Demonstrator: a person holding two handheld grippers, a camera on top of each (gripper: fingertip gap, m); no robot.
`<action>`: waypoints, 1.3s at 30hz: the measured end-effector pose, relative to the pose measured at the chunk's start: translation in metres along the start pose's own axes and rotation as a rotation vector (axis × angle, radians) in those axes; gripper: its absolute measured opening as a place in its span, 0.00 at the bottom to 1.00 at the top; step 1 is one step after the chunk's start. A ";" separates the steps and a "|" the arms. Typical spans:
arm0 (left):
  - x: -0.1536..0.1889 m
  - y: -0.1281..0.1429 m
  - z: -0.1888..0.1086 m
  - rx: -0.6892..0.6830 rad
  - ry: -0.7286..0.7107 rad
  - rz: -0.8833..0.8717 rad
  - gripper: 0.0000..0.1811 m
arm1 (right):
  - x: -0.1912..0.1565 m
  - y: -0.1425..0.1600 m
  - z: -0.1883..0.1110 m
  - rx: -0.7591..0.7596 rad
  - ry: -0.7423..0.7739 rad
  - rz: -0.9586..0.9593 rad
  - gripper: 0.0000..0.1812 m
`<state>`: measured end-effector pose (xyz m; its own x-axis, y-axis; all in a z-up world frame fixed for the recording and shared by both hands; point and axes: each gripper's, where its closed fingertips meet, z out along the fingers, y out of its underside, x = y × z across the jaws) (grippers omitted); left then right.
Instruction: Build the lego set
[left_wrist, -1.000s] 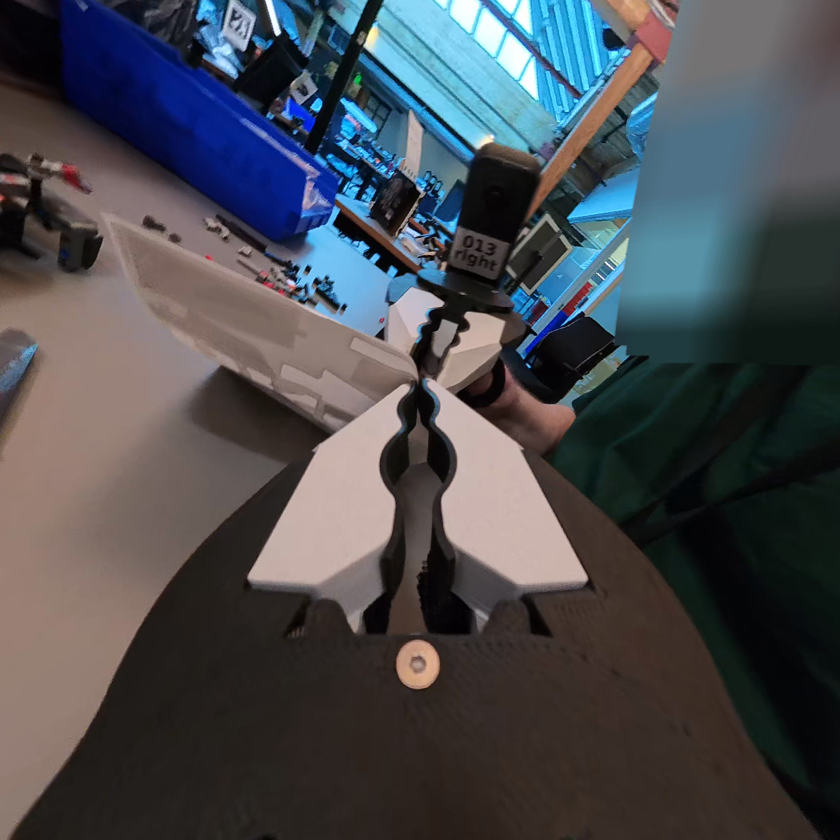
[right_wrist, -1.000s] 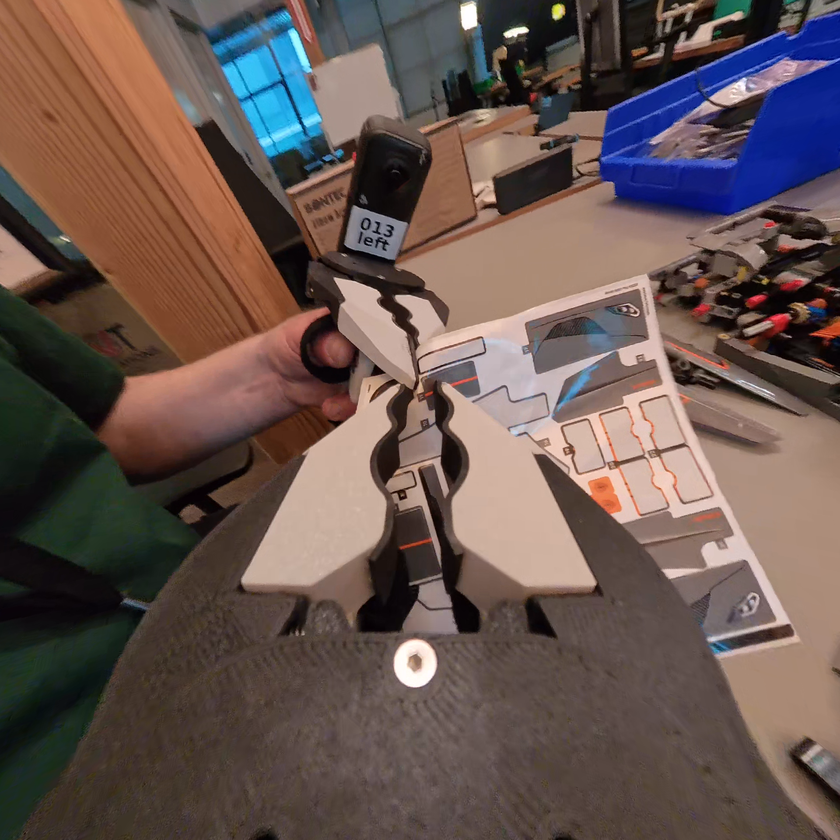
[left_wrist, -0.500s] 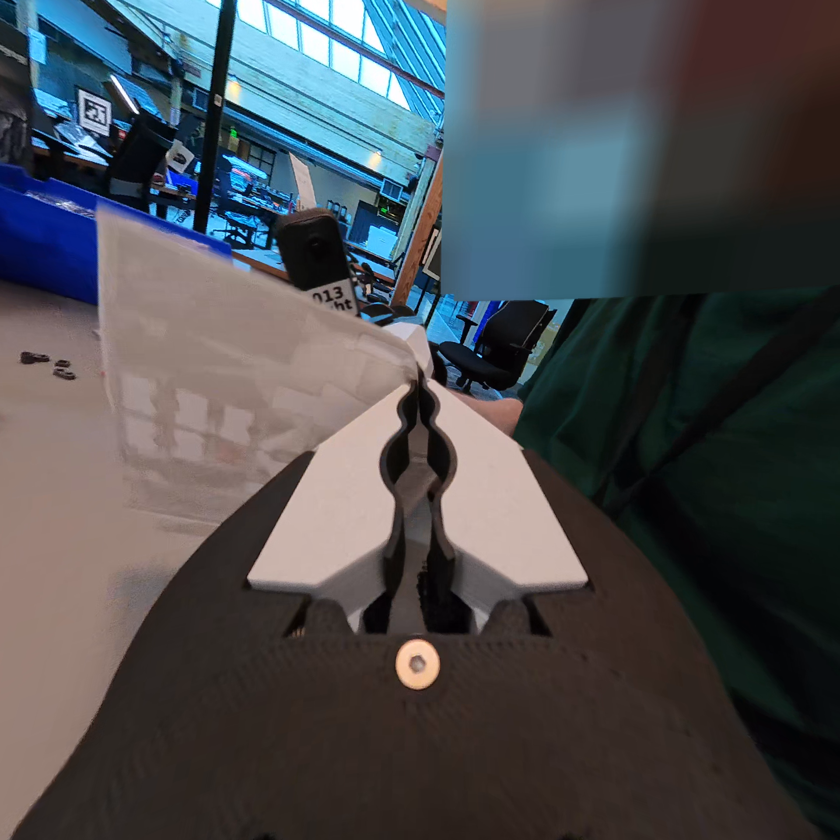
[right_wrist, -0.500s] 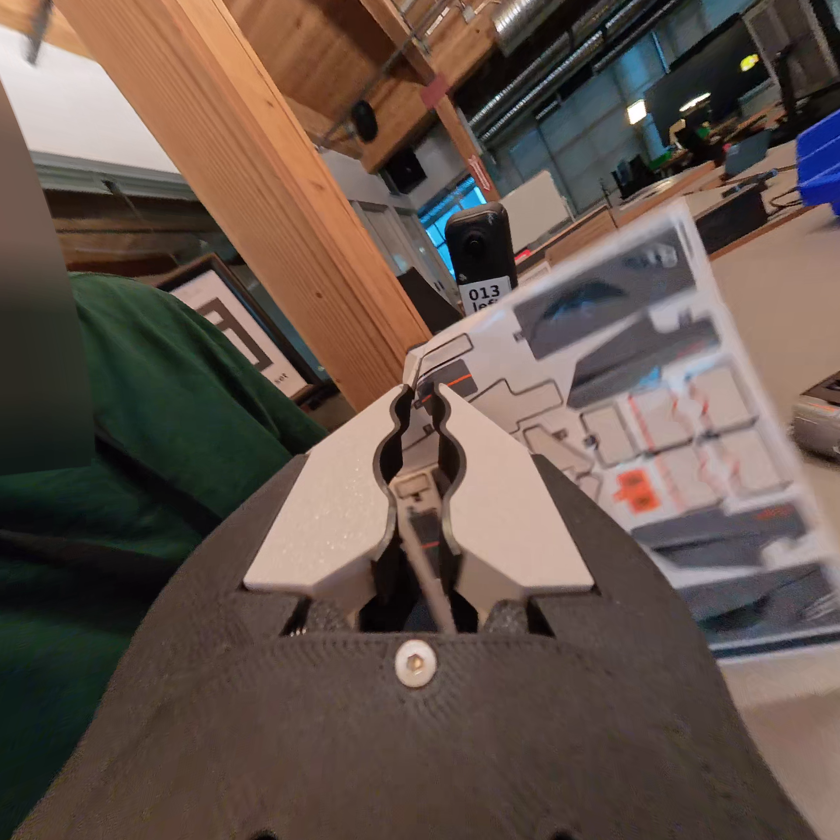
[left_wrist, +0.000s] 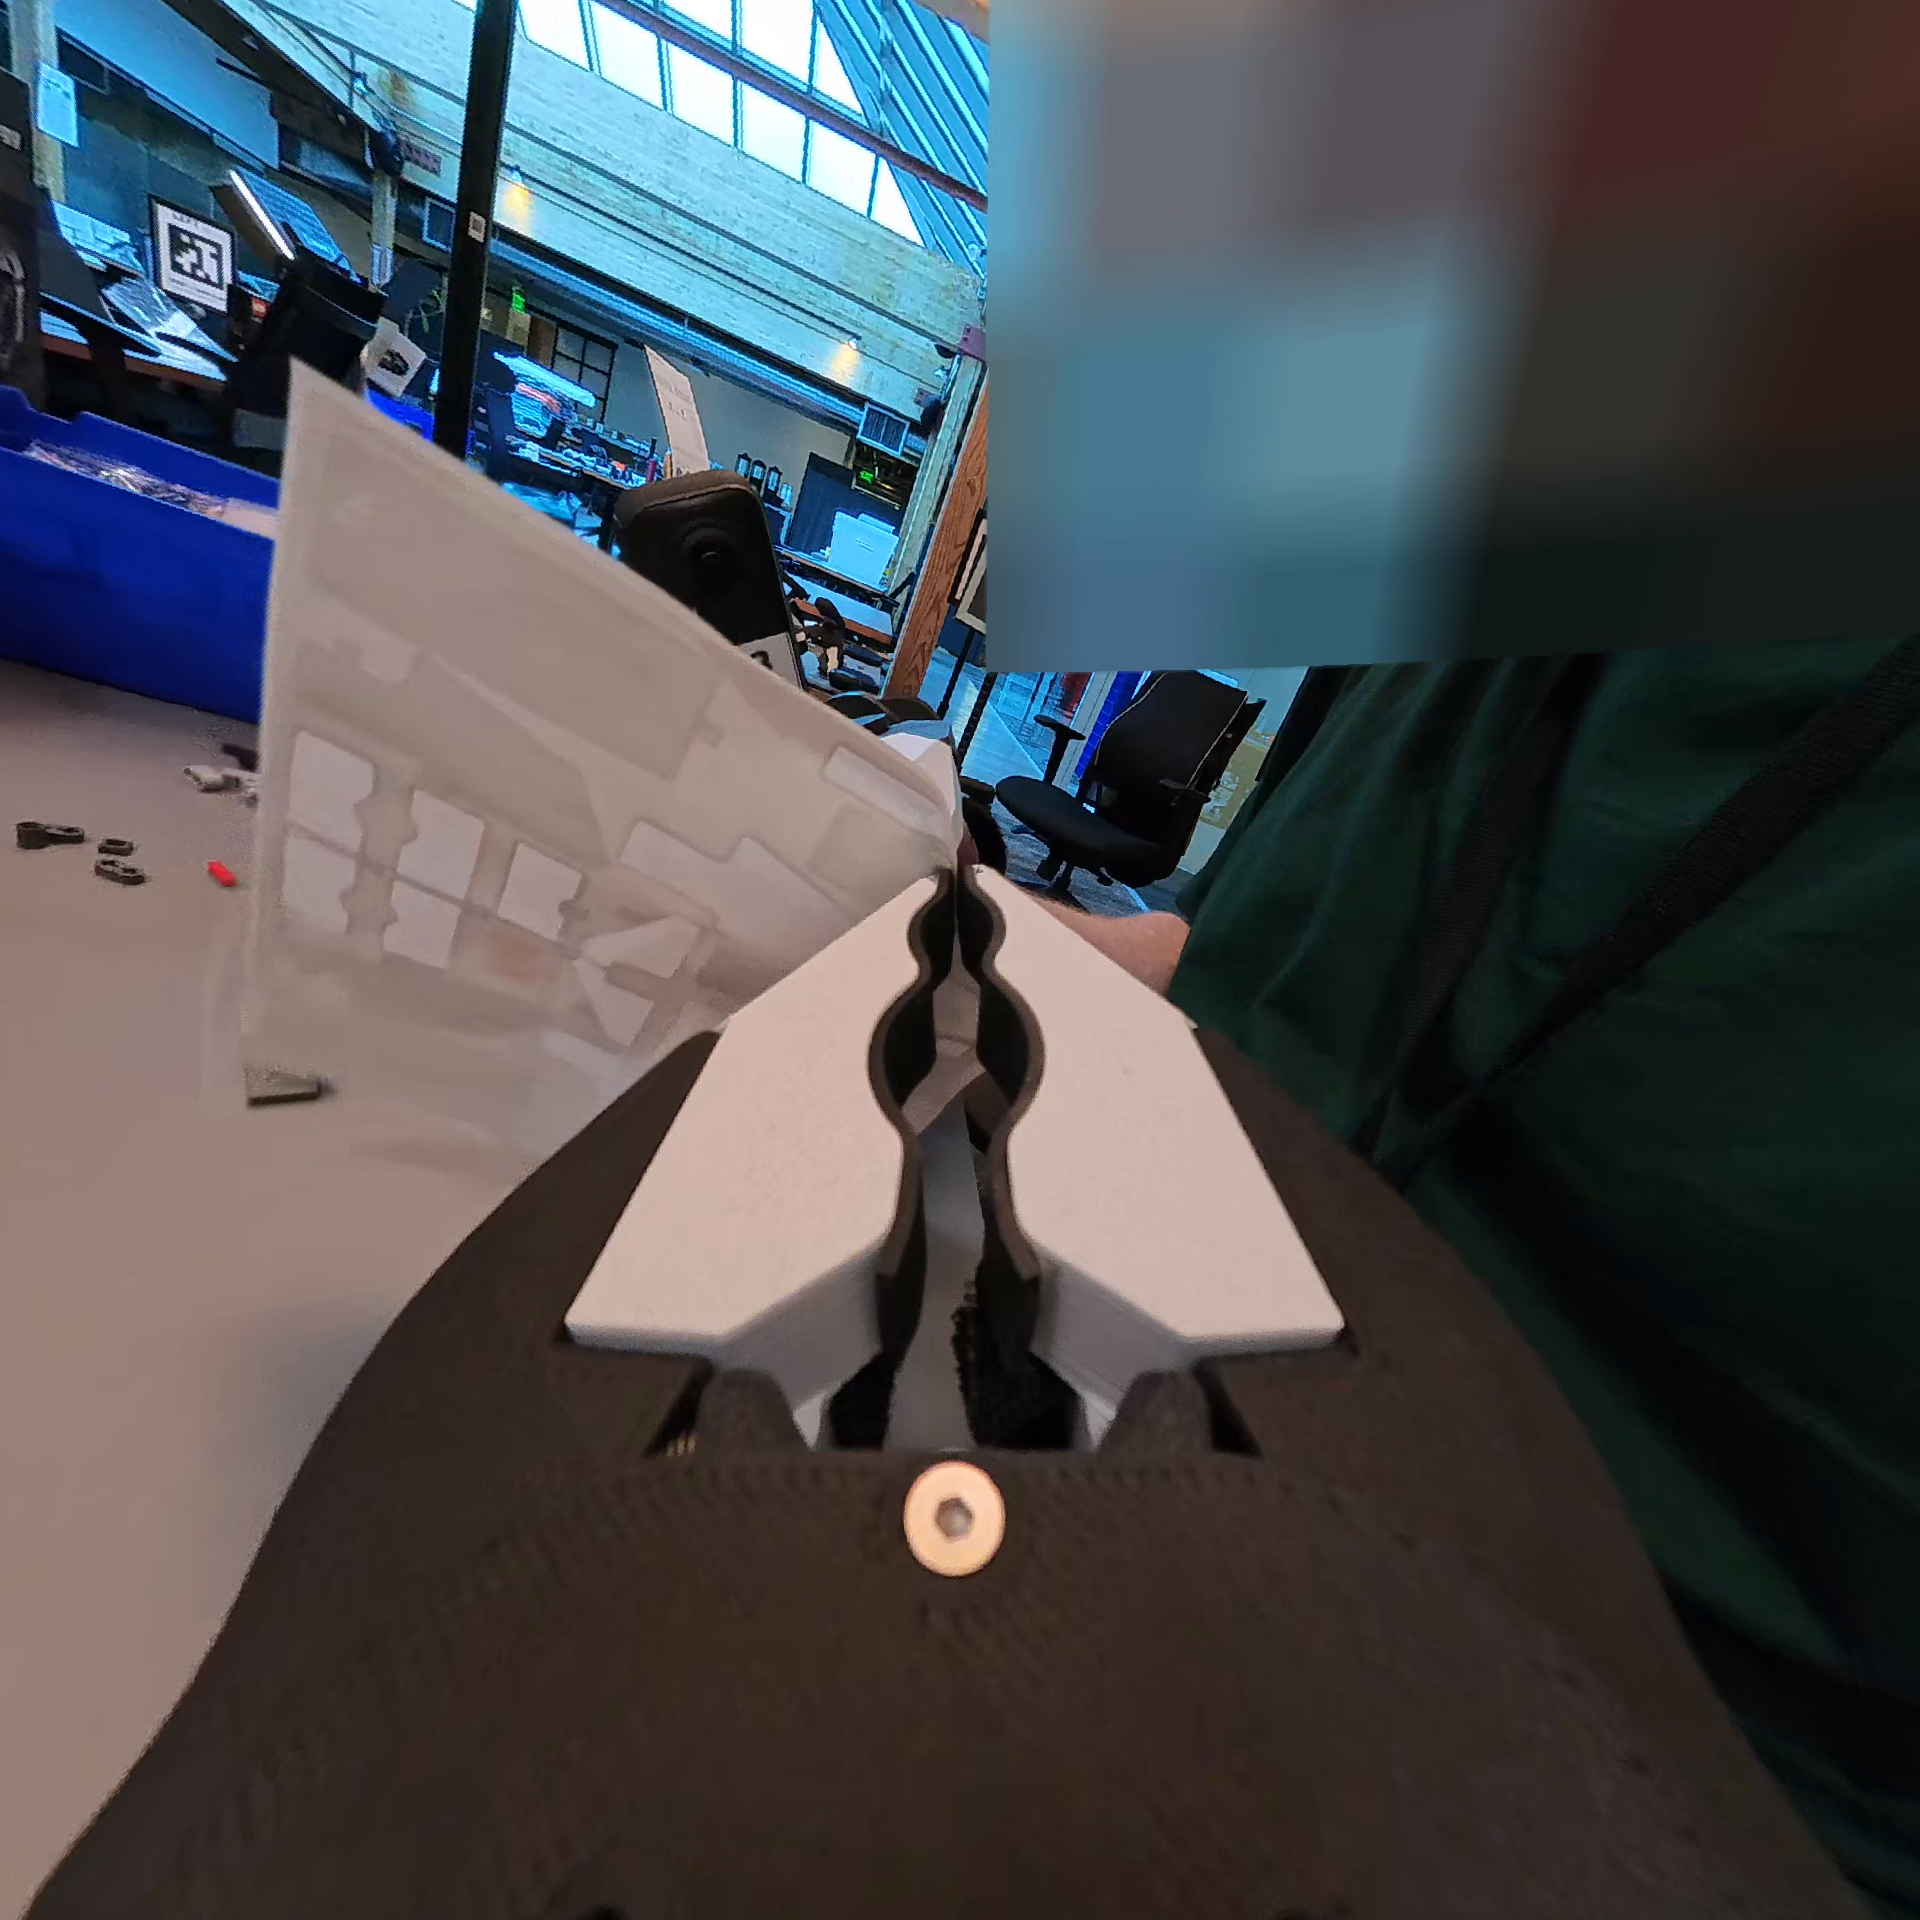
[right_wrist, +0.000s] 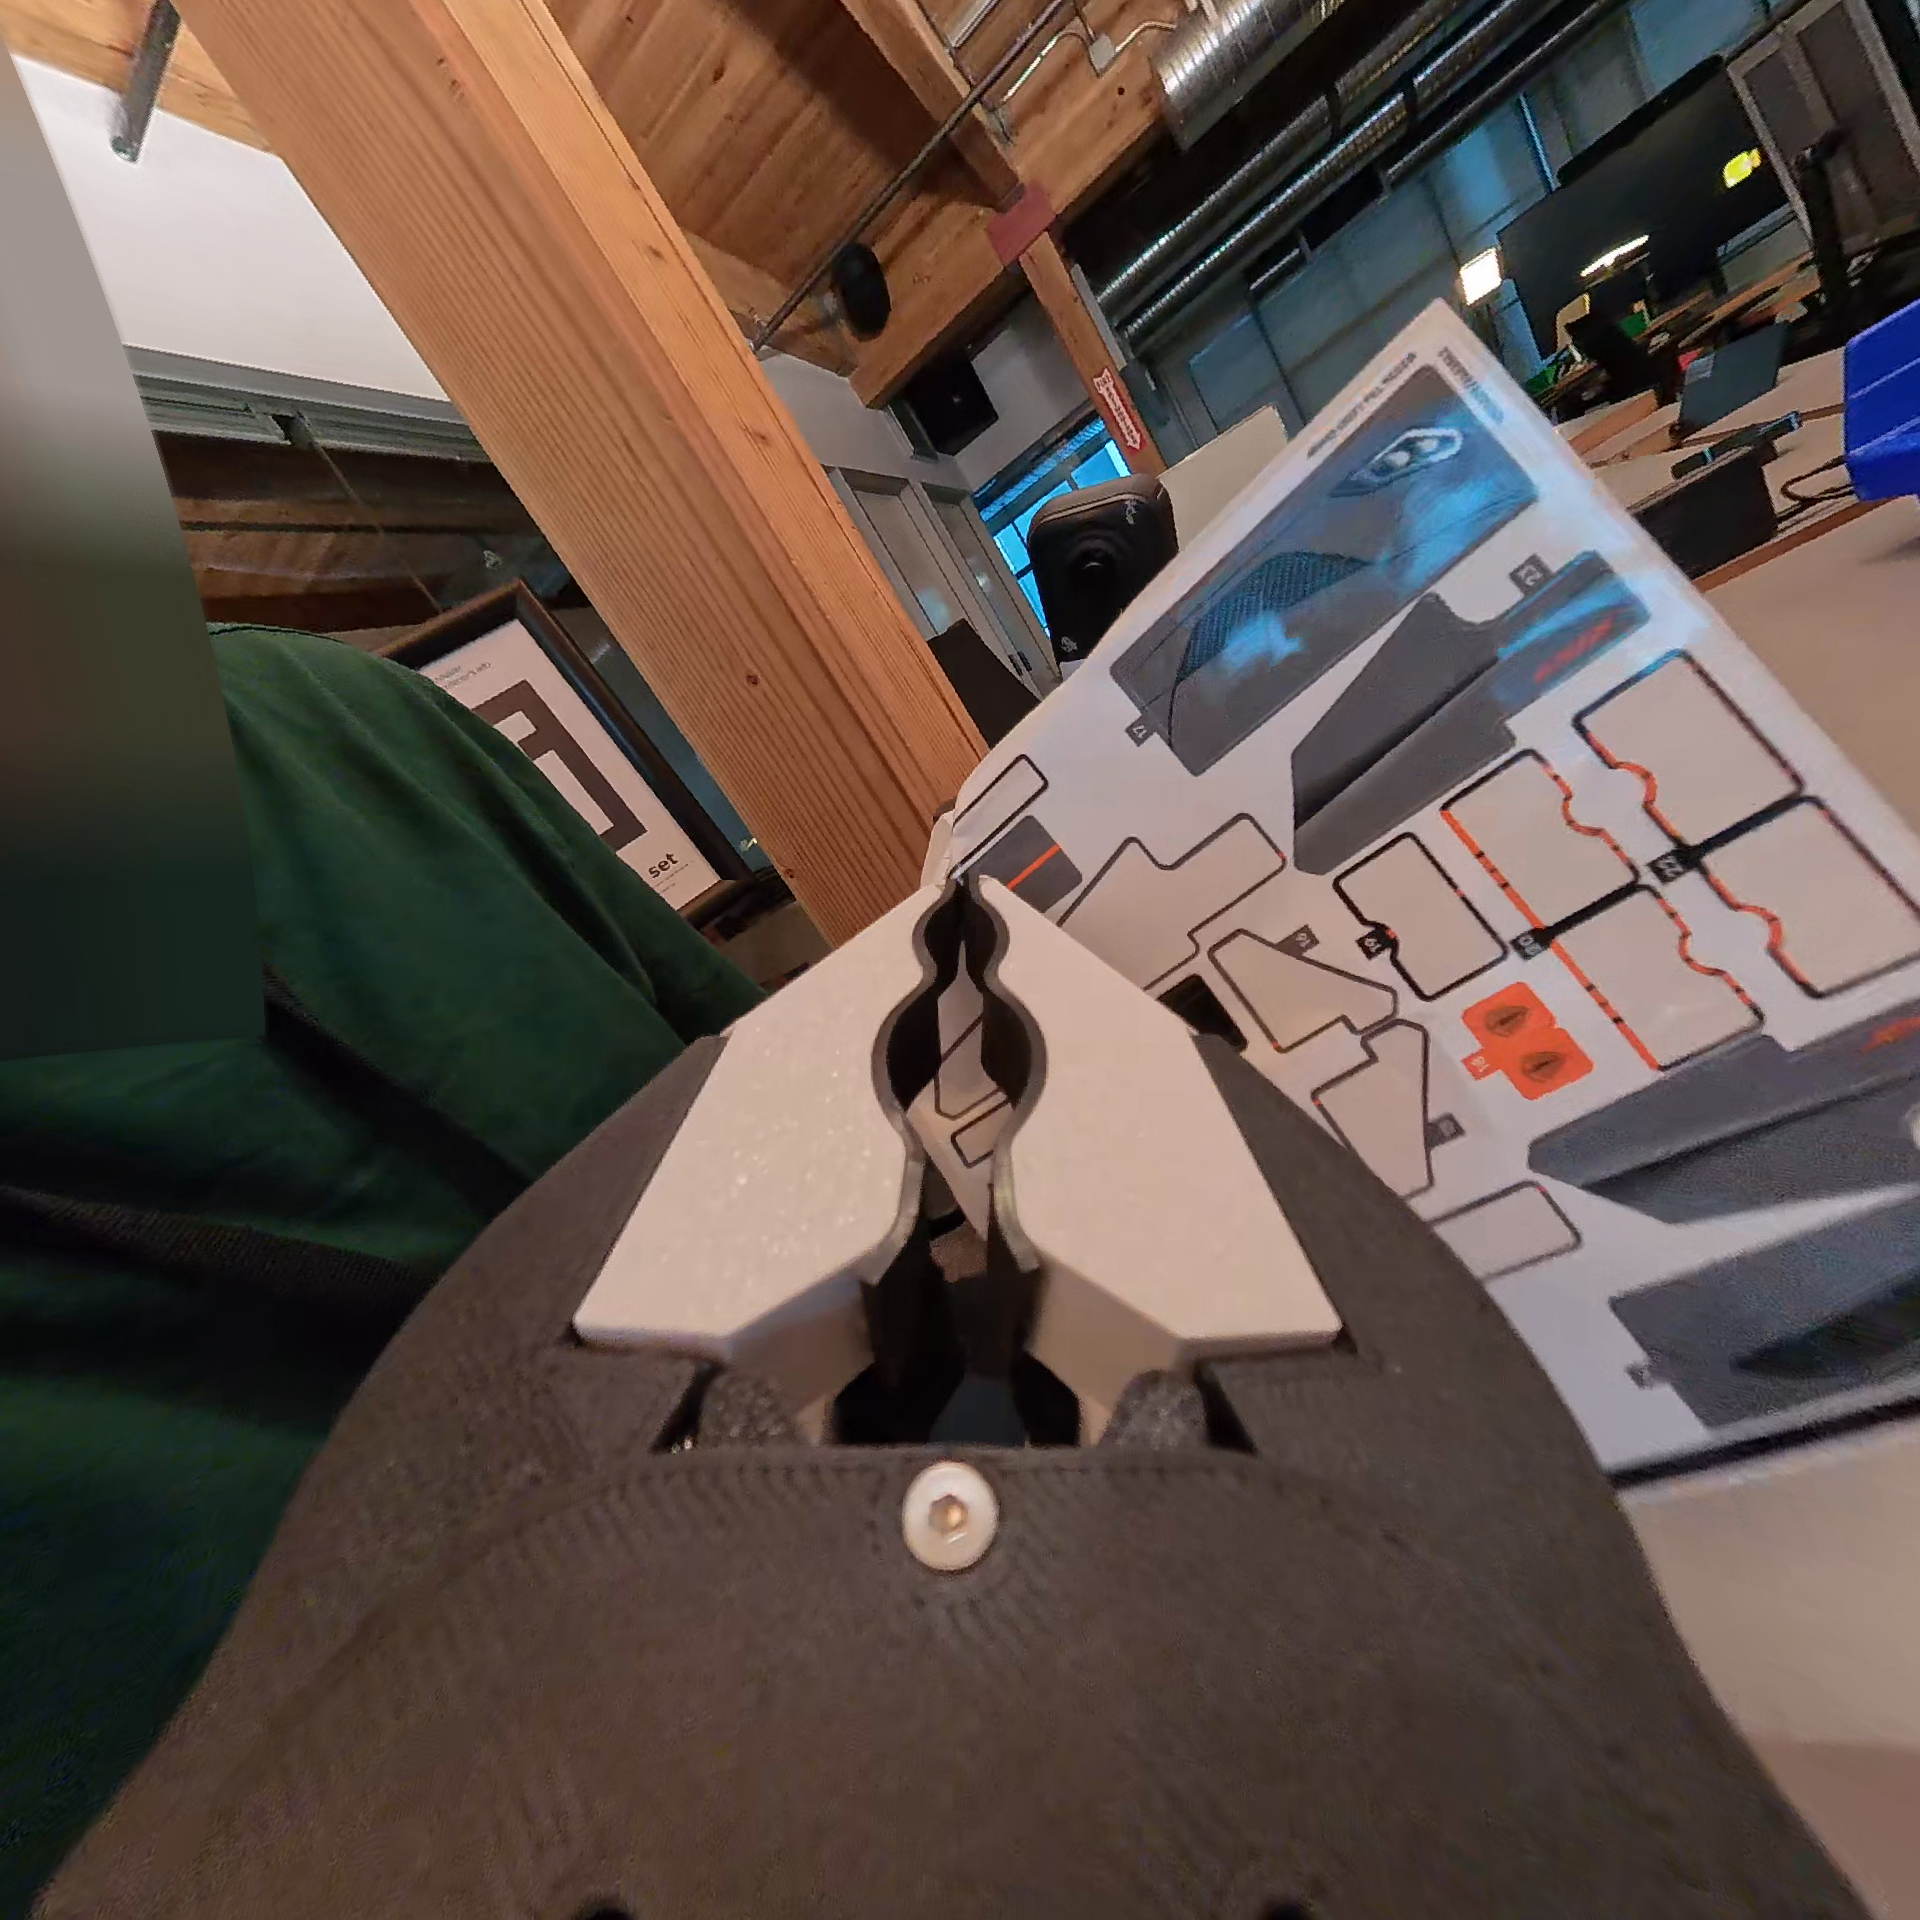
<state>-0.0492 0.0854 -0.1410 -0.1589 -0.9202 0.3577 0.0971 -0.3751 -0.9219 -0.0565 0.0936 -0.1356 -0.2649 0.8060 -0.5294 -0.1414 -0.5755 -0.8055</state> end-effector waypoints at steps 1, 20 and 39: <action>0.000 0.000 0.000 0.000 -0.001 0.002 0.00 | 0.000 0.000 0.000 0.000 -0.001 -0.002 0.00; -0.032 -0.011 -0.053 0.016 -0.261 -0.047 0.00 | 0.003 -0.041 -0.054 0.077 0.154 -0.097 0.00; -0.096 -0.024 -0.128 -0.388 -1.112 0.324 0.36 | 0.051 -0.029 -0.176 -0.140 0.709 -0.333 0.00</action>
<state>-0.1619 0.1974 -0.1725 0.7638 -0.6302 -0.1393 -0.3533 -0.2276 -0.9074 0.1025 0.1762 -0.1860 0.4470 0.8558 -0.2604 0.0269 -0.3039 -0.9523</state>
